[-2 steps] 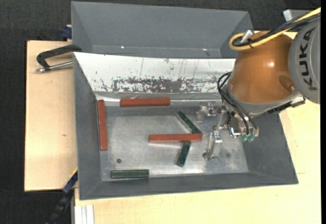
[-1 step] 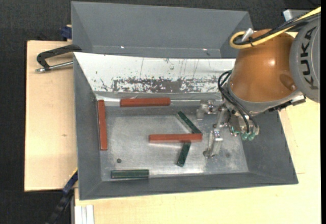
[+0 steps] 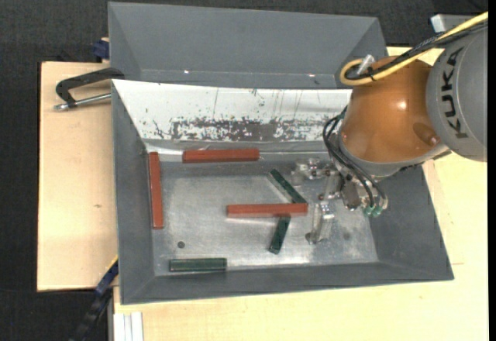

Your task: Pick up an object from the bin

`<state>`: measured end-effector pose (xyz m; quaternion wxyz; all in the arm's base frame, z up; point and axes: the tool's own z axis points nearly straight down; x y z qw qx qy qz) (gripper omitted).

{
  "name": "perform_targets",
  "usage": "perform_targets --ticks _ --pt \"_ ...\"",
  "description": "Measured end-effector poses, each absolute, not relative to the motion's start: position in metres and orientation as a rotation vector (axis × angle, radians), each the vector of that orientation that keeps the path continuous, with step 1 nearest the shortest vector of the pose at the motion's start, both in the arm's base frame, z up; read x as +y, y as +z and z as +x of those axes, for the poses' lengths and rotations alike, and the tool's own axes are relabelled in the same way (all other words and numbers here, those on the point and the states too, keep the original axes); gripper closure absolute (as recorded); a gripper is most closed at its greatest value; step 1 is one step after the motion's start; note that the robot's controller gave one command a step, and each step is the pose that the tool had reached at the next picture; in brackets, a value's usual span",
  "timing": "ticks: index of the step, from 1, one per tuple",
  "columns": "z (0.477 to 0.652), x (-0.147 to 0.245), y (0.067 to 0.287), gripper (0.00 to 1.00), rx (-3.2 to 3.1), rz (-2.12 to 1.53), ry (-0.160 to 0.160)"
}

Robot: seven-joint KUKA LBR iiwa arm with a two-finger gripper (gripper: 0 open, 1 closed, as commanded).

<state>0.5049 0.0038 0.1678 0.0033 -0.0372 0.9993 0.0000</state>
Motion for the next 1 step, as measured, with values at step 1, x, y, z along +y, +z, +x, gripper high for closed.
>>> perform_targets --ticks 1 --pt "0.4999 0.0199 0.0703 1.00 3.128 -0.285 0.002"
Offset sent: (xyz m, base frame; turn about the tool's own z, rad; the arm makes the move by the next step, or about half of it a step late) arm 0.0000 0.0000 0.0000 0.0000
